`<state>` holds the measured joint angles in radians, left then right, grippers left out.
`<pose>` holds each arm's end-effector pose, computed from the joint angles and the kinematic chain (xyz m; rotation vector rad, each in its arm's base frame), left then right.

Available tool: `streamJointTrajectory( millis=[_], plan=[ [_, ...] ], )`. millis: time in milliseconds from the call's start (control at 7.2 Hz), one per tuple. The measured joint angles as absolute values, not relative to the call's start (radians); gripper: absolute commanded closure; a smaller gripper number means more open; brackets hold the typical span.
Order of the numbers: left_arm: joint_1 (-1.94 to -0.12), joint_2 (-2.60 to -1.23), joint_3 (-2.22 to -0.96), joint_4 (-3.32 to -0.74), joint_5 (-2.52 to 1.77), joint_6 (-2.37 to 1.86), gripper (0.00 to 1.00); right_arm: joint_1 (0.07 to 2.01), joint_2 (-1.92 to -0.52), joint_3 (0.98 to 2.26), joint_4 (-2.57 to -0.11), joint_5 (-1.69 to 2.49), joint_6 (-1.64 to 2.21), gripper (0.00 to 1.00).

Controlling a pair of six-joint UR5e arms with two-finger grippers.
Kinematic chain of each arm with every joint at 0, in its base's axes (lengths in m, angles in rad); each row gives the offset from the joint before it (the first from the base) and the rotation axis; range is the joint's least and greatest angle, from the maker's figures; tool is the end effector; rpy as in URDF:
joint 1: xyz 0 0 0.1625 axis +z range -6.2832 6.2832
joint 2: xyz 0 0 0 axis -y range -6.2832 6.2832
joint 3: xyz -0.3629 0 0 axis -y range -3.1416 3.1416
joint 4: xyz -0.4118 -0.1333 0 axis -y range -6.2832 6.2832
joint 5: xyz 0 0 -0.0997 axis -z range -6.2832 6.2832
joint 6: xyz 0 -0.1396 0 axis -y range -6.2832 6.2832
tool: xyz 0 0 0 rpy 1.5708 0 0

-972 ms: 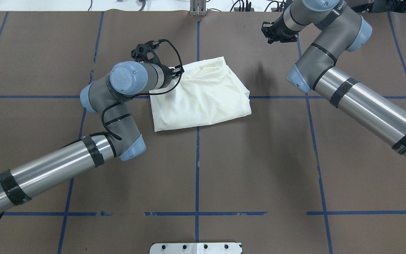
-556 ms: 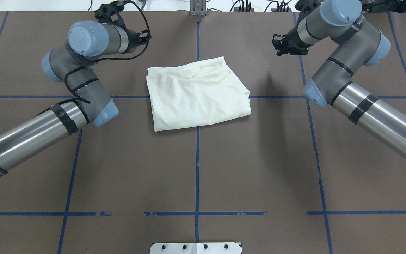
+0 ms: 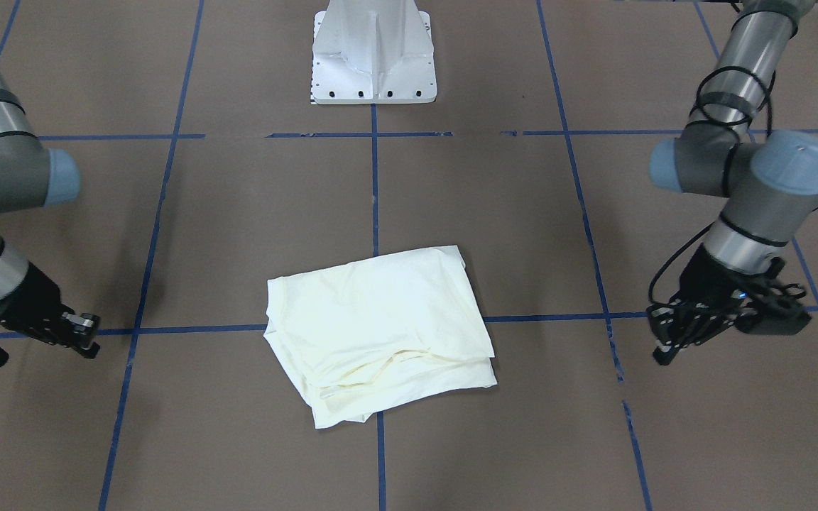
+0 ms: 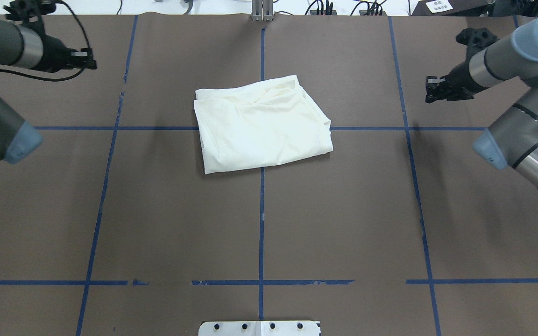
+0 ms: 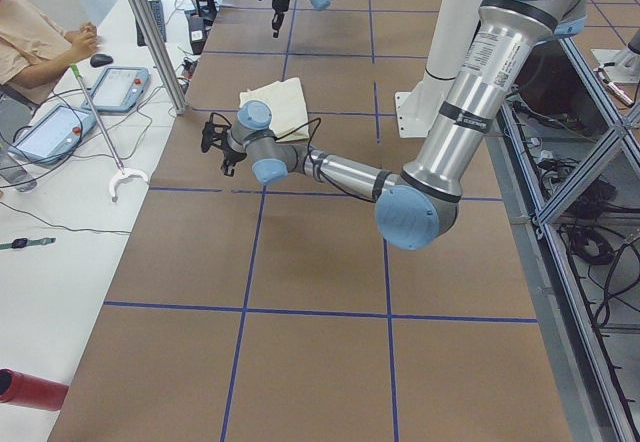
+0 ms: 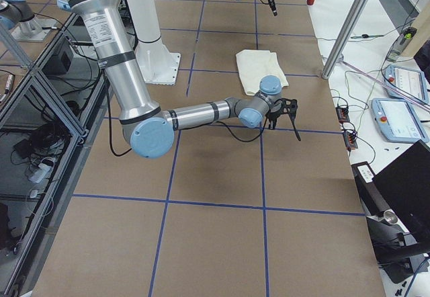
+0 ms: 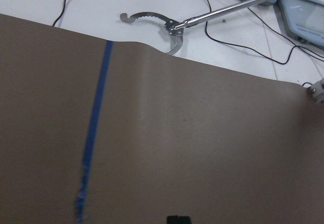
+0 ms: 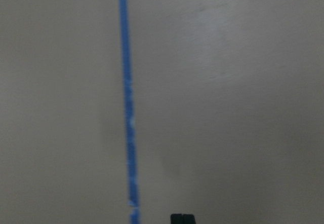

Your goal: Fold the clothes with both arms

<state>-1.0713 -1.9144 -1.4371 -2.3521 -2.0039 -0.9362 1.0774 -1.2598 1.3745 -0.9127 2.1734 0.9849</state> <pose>0.2628 -0.6377 0.4044 0.4732 0.9397 -0.1812 -0.2705 -0.6174 0.4736 0.1681 -0.9269 0.2220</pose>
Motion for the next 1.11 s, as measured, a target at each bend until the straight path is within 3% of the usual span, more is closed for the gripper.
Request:
streamJointTrajectory(
  millis=[278, 556, 694, 833, 972, 1111],
  plan=[
    [-1.247, -1.762, -1.578, -2.16, -2.135, -0.545, 1.0, 1.255, -1.403, 1.38, -0.913, 2.3, 0.705, 1.0],
    [-1.393, -1.706, -1.708, -1.903, -2.212, -0.315, 1.0, 1.384, -1.507, 1.393, -0.947, 2.341, 0.479, 1.0],
    [-1.457, -1.705, -1.728, -1.779, -2.22, -0.184, 0.73, 1.433, -1.513, 1.412, -1.046, 2.345, 0.36, 1.0],
    [-1.49, -1.718, -1.706, -1.707, -2.222, -0.096, 0.31, 1.475, -1.491, 1.451, -1.215, 2.345, 0.226, 0.01],
    [-1.504, -1.734, -1.655, -1.682, -2.225, -0.056, 0.0, 1.507, -1.459, 1.504, -1.402, 2.333, 0.105, 0.0],
    [-1.51, -1.734, -1.612, -1.676, -2.245, -0.039, 0.0, 1.526, -1.449, 1.557, -1.524, 2.317, 0.025, 0.0]
  ],
)
